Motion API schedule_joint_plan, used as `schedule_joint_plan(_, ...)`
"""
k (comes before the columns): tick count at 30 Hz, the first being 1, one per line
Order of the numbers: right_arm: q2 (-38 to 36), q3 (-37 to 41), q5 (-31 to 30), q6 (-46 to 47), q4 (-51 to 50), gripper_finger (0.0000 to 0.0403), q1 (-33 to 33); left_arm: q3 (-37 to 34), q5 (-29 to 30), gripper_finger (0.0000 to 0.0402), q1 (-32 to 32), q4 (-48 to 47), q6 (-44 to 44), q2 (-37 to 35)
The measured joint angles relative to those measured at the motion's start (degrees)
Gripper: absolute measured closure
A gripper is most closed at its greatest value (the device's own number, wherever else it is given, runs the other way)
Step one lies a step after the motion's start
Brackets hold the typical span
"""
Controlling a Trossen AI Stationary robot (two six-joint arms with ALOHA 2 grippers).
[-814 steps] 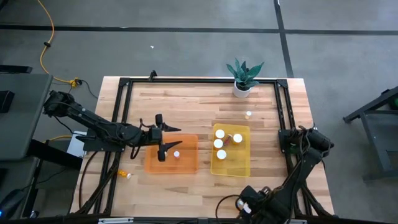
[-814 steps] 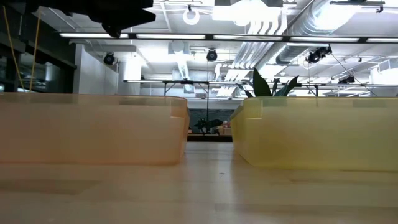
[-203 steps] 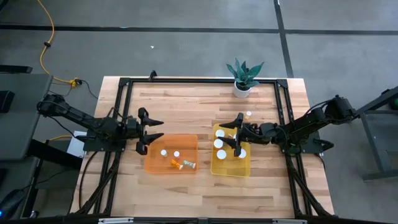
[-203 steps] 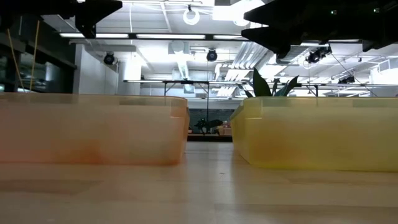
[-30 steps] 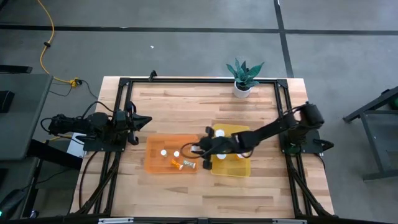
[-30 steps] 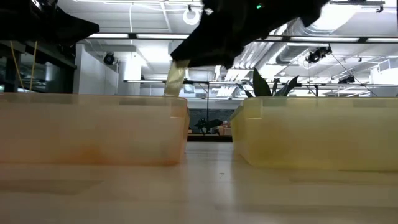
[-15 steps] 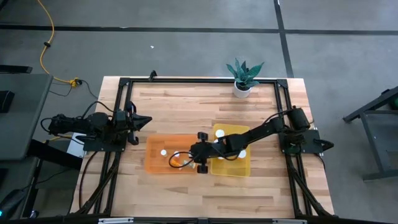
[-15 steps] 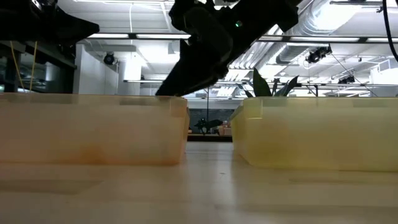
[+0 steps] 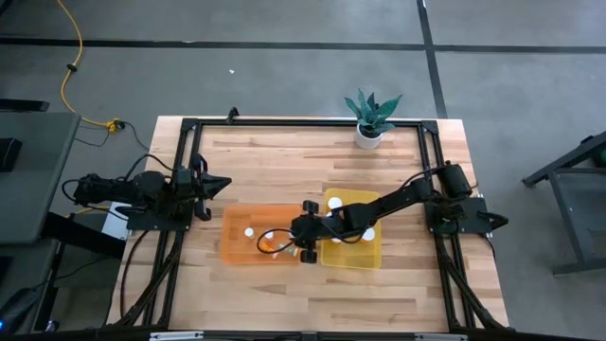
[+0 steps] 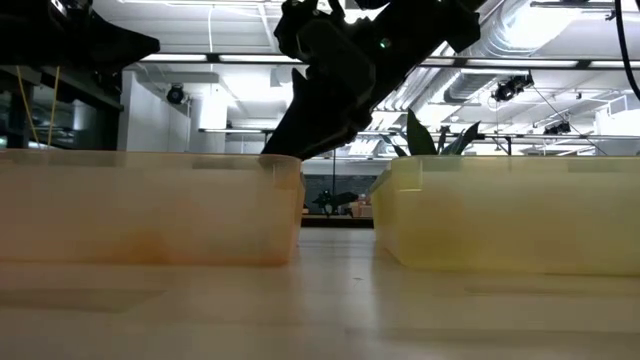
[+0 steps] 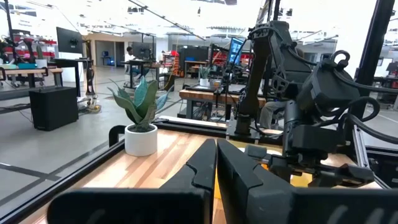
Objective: Pick and place medicine bottles into bin by pill shape (circle, oval)
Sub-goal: Put the yellow tablet bottle into the orange bin, then return to Home Position
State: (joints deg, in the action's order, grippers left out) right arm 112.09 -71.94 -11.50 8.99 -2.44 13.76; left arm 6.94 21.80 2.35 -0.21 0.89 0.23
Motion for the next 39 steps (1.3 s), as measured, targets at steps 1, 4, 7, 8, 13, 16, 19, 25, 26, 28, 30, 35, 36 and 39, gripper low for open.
schedule_joint_plan(1, 0.0, 0.0, 0.0, 0.0, 0.0, 0.0264, 0.0, 0.0, 0.0, 0.0397, 0.0, 0.0, 0.0, 0.0)
schedule_joint_plan(4, 0.0, 0.0, 0.0, 0.8, 0.1, 0.0252, 0.0, 0.0, 0.0, 0.0397, 0.0, 0.0, 0.0, 0.0)
schedule_joint_plan(7, 0.0, 0.0, -0.4, 0.0, 0.3, 0.0234, 0.0, 0.0, 0.0, 0.0397, 0.0, 0.0, 0.0, 0.0)
schedule_joint_plan(8, 0.0, 0.0, -0.7, -0.6, 0.4, 0.0228, 0.0, 0.0, 0.0, 0.0397, 0.0, 0.0, 0.0, 0.0)
schedule_joint_plan(13, -3.5, 0.0, -0.3, -5.3, -3.5, 0.0213, 0.1, 0.0, 0.0, 0.0397, 0.0, 0.0, 0.0, 0.0)
schedule_joint_plan(16, -7.4, 0.9, -2.0, -6.7, -4.6, 0.0219, 1.3, 0.0, 0.0, 0.0397, 0.0, 0.0, 0.0, 0.0)
schedule_joint_plan(19, -12.2, 5.8, -6.7, -7.9, -1.6, 0.0235, 3.5, 0.0, -0.2, 0.0397, 0.0, 0.0, 0.0, 0.0)
schedule_joint_plan(25, -25.6, 21.4, -10.8, -4.7, 9.7, 0.0294, 5.6, 0.0, -0.1, 0.0397, 0.0, 0.0, 0.4, 0.0)
schedule_joint_plan(26, -27.9, 24.0, -10.6, -4.1, 12.5, 0.0306, 5.5, 0.0, -0.1, 0.0397, 0.0, 0.0, 0.2, 0.0)
schedule_joint_plan(28, -32.6, 29.2, -9.2, -3.1, 17.7, 0.0337, 5.0, 0.0, -0.1, 0.0397, 0.0, 0.0, -0.5, 0.0)
schedule_joint_plan(30, -36.8, 33.7, -8.9, -2.0, 21.7, 0.0371, 4.7, 0.0, 0.0, 0.0397, 0.0, 0.0, -1.5, 0.0)
schedule_joint_plan(35, -43.8, 41.4, -8.9, -1.5, 29.3, 0.0389, 4.6, 0.0, 0.0, 0.0397, 0.0, -0.8, -1.6, 0.0)
schedule_joint_plan(36, -44.7, 42.4, -8.9, -1.5, 30.1, 0.0388, 4.7, 0.0, 0.0, 0.0397, 0.0, -1.4, -1.5, 0.0)
schedule_joint_plan(39, -46.3, 43.9, -9.1, -1.5, 31.1, 0.0398, 4.7, 0.0, -0.1, 0.0399, 0.0, -4.3, -1.5, 0.0)
